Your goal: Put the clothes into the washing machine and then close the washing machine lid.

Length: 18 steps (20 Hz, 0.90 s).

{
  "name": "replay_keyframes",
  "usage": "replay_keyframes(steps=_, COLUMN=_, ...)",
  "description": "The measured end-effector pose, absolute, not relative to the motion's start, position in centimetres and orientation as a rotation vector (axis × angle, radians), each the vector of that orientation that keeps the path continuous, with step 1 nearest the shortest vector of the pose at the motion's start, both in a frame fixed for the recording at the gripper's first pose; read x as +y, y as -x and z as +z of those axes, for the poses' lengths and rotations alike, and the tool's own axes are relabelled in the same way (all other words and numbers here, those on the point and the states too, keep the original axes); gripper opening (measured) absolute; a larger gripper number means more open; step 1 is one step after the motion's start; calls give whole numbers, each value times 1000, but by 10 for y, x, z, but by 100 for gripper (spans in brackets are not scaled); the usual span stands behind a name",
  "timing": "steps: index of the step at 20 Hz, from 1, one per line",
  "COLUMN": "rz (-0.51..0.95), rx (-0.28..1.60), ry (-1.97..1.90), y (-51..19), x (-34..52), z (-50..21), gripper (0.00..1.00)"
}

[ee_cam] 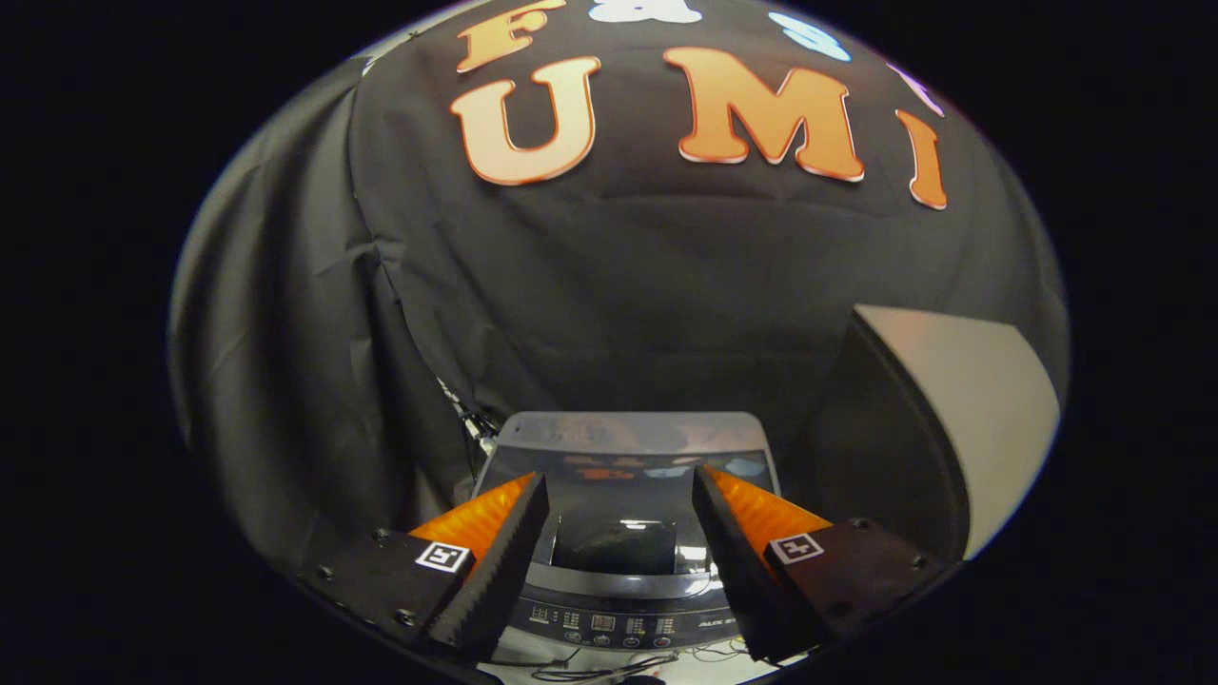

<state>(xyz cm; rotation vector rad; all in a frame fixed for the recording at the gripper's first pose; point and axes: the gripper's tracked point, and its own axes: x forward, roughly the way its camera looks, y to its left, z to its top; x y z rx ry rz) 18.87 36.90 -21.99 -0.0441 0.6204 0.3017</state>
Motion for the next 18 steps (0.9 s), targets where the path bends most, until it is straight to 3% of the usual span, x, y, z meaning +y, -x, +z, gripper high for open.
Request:
replay_keyframes(steps=5, rz=295, rx=487, ry=2, y=-166, x=343, z=-141, gripper=99)
replay_keyframes(steps=18, rz=99, rx=153, ry=73, y=-72, x=189, z=13, gripper=98)
